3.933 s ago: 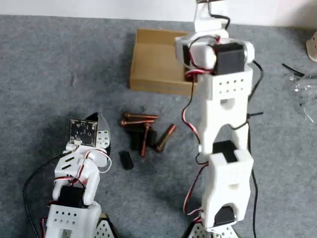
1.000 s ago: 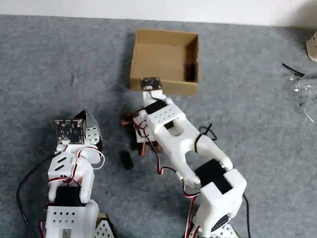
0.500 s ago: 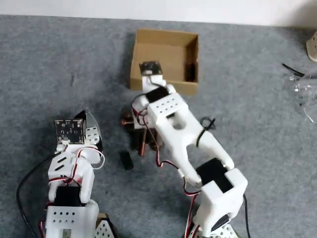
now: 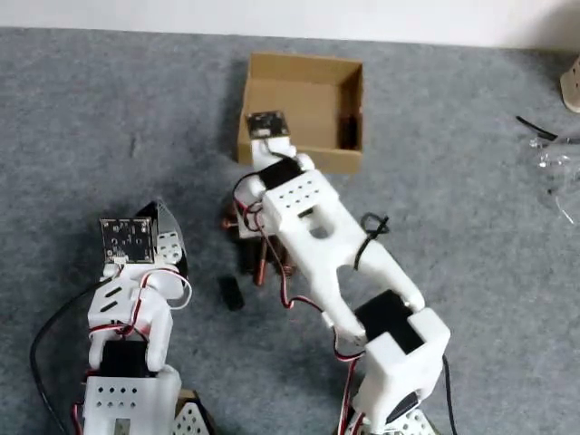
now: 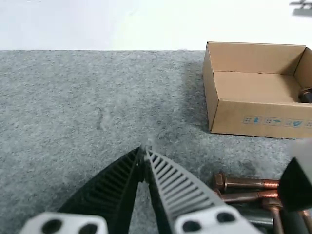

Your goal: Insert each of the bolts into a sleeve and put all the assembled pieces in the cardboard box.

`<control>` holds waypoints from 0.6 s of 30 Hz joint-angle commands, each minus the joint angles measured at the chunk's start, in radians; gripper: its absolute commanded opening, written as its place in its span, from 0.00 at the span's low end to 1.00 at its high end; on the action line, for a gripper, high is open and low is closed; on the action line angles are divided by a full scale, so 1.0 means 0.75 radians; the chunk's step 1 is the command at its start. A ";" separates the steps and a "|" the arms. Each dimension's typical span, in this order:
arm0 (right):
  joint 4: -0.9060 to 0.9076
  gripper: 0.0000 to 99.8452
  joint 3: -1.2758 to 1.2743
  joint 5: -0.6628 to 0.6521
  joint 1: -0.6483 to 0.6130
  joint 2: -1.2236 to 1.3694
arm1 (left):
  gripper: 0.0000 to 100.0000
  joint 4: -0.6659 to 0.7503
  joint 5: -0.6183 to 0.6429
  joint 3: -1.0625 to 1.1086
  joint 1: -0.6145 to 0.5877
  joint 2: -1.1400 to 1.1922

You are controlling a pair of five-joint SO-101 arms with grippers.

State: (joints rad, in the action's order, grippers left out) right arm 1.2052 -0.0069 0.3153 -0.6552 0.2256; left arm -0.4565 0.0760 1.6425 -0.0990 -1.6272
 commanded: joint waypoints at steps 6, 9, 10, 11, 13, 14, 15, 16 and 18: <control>-0.050 0.12 -0.101 -0.008 -0.040 -0.009 | 0.01 0.029 0.004 -0.007 -0.013 -0.013; -0.089 0.12 -0.181 -0.010 -0.032 -0.011 | 0.01 0.029 0.004 -0.007 -0.013 -0.013; -0.089 0.12 -0.197 -0.010 -0.032 -0.011 | 0.01 0.029 0.004 -0.007 -0.013 -0.013; -0.089 0.12 -0.208 -0.010 -0.032 -0.011 | 0.01 0.029 0.004 -0.007 -0.013 -0.013; -0.091 0.12 -0.210 -0.008 -0.034 -0.011 | 0.01 0.029 0.004 -0.007 -0.013 -0.013; -0.093 0.12 -0.210 -0.008 -0.036 -0.011 | 0.01 0.029 0.004 -0.007 -0.013 -0.013; -0.093 0.12 -0.210 -0.008 -0.038 -0.011 | 0.01 0.029 0.004 -0.007 -0.013 -0.013; -0.093 0.12 -0.210 -0.008 -0.038 -0.011 | 0.01 0.029 0.004 -0.007 -0.013 -0.013; -0.095 0.12 -0.210 -0.008 -0.038 -0.011 | 0.01 0.029 0.004 -0.007 -0.013 -0.013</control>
State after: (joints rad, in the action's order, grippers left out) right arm 1.1607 -0.1680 0.3153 -0.6736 0.2256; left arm -0.4565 0.0760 1.6425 -0.0990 -1.6272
